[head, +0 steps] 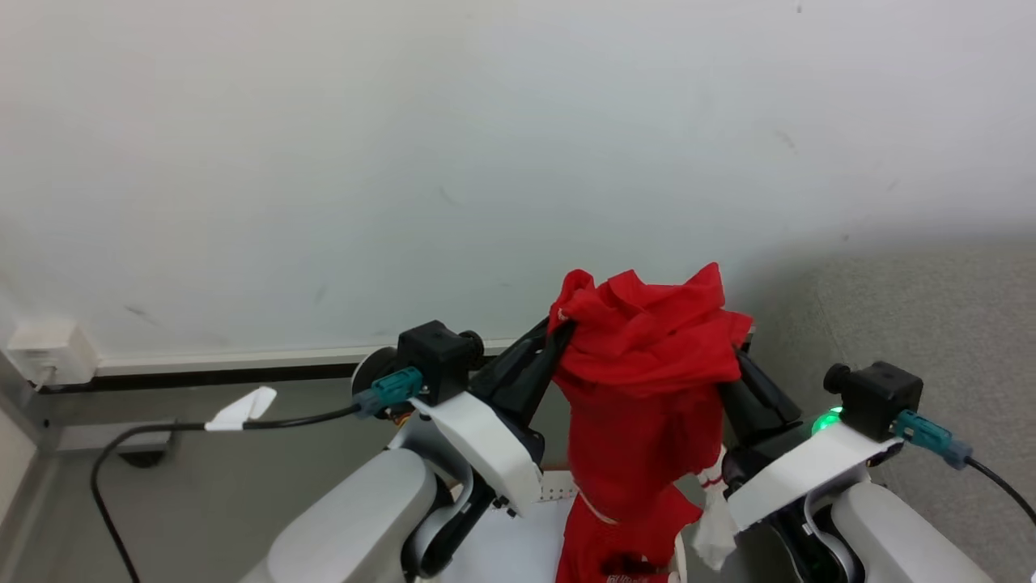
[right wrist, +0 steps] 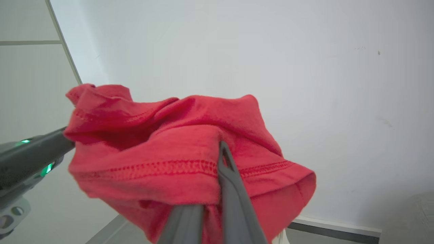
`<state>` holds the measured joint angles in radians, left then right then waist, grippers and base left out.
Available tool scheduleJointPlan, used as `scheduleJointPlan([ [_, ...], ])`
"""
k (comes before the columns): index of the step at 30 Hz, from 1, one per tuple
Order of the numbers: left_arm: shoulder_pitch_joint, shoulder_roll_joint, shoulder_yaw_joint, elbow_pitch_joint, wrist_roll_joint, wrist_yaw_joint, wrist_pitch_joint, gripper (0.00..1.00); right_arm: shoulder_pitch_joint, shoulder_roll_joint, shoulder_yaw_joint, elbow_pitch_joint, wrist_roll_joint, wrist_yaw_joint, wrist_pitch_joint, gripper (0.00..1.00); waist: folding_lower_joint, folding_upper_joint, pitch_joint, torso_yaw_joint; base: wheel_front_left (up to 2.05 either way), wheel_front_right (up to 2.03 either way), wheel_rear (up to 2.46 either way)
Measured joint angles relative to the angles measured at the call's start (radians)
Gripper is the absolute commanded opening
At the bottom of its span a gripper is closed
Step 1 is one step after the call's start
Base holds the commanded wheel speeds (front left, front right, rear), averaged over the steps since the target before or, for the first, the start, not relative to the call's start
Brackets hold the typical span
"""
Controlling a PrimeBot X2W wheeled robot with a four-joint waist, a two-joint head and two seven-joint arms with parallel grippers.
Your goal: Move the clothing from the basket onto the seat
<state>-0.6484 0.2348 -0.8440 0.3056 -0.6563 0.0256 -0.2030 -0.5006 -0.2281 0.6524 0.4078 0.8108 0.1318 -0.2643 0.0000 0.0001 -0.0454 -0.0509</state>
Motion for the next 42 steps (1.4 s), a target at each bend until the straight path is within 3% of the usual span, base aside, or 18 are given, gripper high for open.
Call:
scheduleJointPlan([
  [3,0.005,-0.002,0.000,-0.007,-0.007,-0.003,0.001,0.00,0.022,-0.003,-0.051,-0.036,-0.001,0.000,0.000,0.00,0.0000,0.0000,0.005,-0.028,0.00,0.00,0.00],
  [4,0.007,-0.003,-0.002,-0.009,-0.009,-0.004,0.005,0.16,0.026,-0.007,-0.069,-0.050,-0.005,0.000,0.000,0.00,0.0000,0.0000,0.006,-0.038,0.00,0.00,0.00],
  [5,0.010,-0.003,-0.004,-0.011,-0.014,-0.007,0.010,0.99,0.029,-0.012,-0.090,-0.061,-0.010,0.000,0.000,0.00,0.0000,0.0000,0.008,-0.049,0.00,0.00,0.00],
  [22,0.029,0.004,-0.060,-0.062,0.008,-0.027,-0.001,1.00,0.037,-0.119,-0.313,-0.178,-0.108,0.000,0.000,0.00,0.0000,0.0000,0.056,-0.296,0.00,0.00,0.00],
  [32,0.023,0.032,-0.081,-0.081,0.046,-0.031,-0.011,1.00,0.089,-0.156,-0.401,-0.272,-0.059,0.000,0.008,0.00,0.0000,0.0000,0.098,-0.446,0.00,0.00,0.00],
  [42,-0.021,0.045,-0.092,-0.097,0.076,-0.034,0.003,1.00,0.095,-0.164,-0.435,-0.328,-0.058,0.000,0.063,0.00,0.0000,0.0000,0.181,-0.484,0.00,0.00,0.00],
])
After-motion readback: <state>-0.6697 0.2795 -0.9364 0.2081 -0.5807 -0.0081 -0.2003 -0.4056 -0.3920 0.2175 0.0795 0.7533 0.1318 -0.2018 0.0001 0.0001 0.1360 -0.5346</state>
